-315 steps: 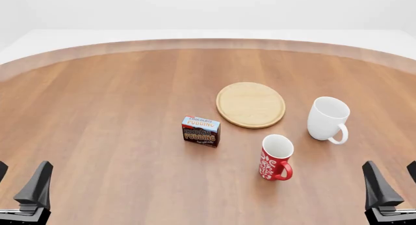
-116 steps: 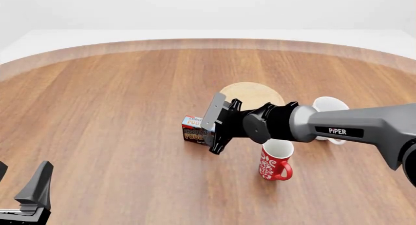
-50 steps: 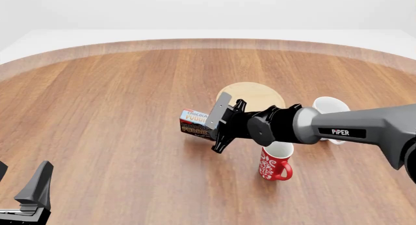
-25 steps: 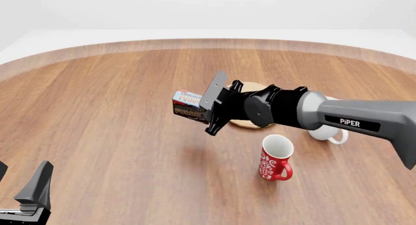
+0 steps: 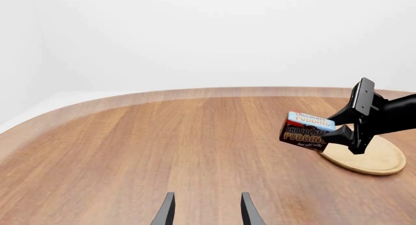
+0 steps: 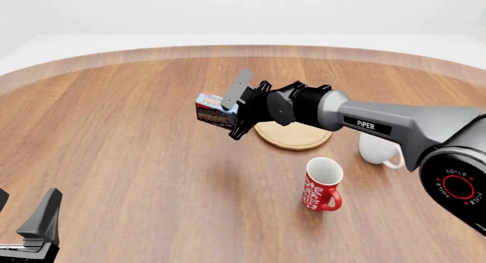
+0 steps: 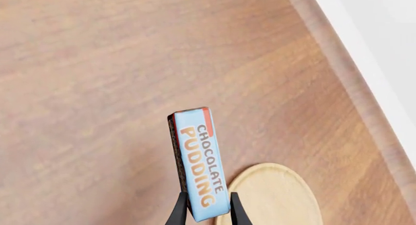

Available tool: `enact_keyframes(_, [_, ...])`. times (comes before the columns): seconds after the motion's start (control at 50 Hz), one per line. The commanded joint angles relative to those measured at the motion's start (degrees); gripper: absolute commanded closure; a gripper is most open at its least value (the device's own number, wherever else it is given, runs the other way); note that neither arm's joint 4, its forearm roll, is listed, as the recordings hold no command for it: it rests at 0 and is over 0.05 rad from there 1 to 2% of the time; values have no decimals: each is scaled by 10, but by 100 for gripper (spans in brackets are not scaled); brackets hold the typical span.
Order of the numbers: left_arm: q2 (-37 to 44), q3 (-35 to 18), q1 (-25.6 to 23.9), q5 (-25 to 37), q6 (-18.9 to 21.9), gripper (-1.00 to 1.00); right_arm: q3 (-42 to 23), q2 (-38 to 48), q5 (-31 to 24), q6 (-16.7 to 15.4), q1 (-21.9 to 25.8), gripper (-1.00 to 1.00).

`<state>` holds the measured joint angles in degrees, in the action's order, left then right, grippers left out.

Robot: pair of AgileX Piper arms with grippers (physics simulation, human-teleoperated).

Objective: Put the chocolate pudding to the left of the plate.

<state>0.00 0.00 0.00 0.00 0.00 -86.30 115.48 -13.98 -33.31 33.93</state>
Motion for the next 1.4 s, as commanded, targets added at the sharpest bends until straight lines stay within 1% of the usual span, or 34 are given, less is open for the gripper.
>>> enact_keyframes(0.02, [0, 0, 0, 0, 0, -100, -72, 64, -20, 5, -8, 100])
enact_keyframes(0.32, [0, 0, 0, 0, 0, -100, -155, 131, -45, 2, -17, 100])
enact_keyframes(0.48, [0, 0, 0, 0, 0, -100, -186, 162, -53, 7, -22, 100])
enact_keyframes(0.62, [0, 0, 0, 0, 0, -100, -211, 182, -63, 4, -29, 100])
enact_keyframes(1.24, [0, 0, 0, 0, 0, -100, -237, 227, -66, 6, -33, 100])
enact_keyframes(1.4, [0, 0, 0, 0, 0, -100, -248, 240, -69, -1, -41, 100])
